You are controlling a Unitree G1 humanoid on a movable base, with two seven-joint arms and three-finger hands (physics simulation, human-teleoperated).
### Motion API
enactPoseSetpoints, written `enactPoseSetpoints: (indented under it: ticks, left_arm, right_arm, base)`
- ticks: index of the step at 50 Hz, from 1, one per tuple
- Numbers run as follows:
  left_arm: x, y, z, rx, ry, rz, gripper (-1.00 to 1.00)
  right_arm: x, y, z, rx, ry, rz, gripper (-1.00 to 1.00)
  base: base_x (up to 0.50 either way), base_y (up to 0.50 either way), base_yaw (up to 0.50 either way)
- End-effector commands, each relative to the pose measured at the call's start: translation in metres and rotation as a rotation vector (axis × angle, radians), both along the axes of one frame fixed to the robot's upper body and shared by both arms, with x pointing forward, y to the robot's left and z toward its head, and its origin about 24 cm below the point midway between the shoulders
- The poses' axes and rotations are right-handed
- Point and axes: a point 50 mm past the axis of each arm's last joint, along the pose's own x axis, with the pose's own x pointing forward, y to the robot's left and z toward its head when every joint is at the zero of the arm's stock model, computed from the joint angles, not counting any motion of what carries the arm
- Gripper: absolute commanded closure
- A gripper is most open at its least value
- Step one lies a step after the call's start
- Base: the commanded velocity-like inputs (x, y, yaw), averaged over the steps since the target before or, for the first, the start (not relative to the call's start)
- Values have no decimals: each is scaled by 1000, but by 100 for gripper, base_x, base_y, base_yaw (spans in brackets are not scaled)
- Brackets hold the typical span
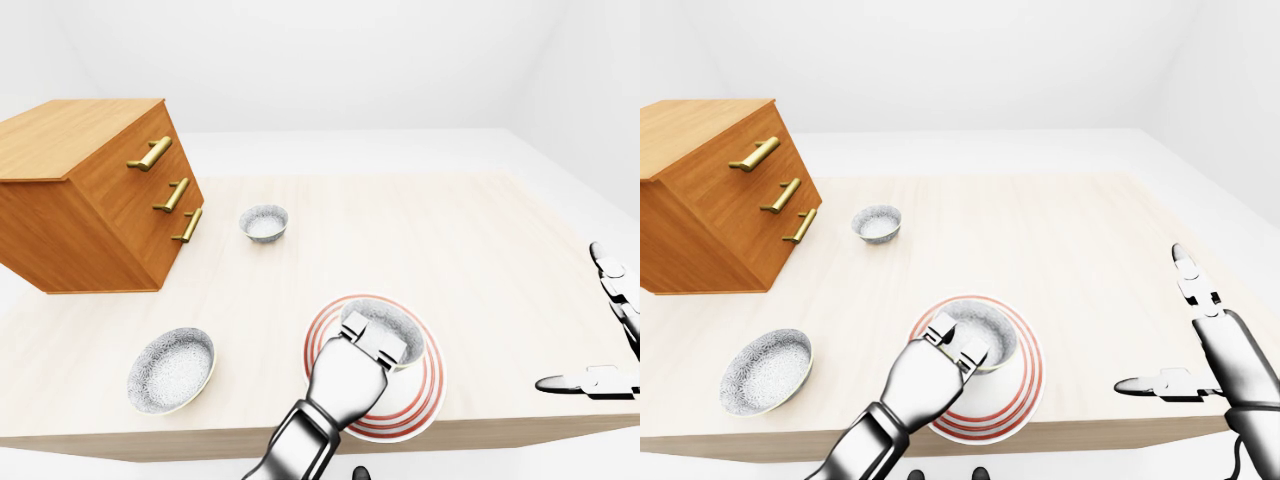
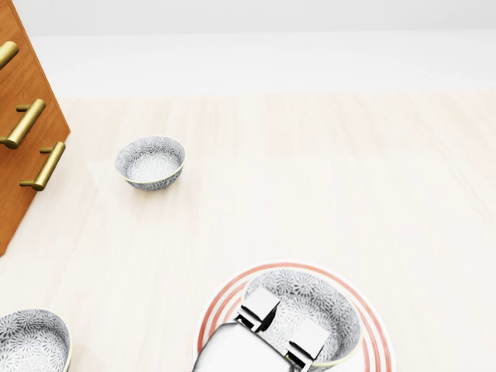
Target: Put the bowl in the middle on the plate.
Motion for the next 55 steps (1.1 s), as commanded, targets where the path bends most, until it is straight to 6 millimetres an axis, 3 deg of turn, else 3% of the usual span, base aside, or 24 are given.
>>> enactPoseSetpoints:
  ticks: [1,41,55]
  left_arm:
    - [1,-1,0,-23,-4,-4,100]
    - [-4,-4,-13,-22,3,-20,100]
    - [-9,-6,-13,-107,50,-33,100]
  right_arm:
    - [0,0,0,0,0,0,-100]
    - [0,0,-1,2,3,0,-100]
    - [0,1,2,-12,-3,3,-100]
  base:
    - [0,0,0]
    - [0,0,0]
    - [0,0,0]
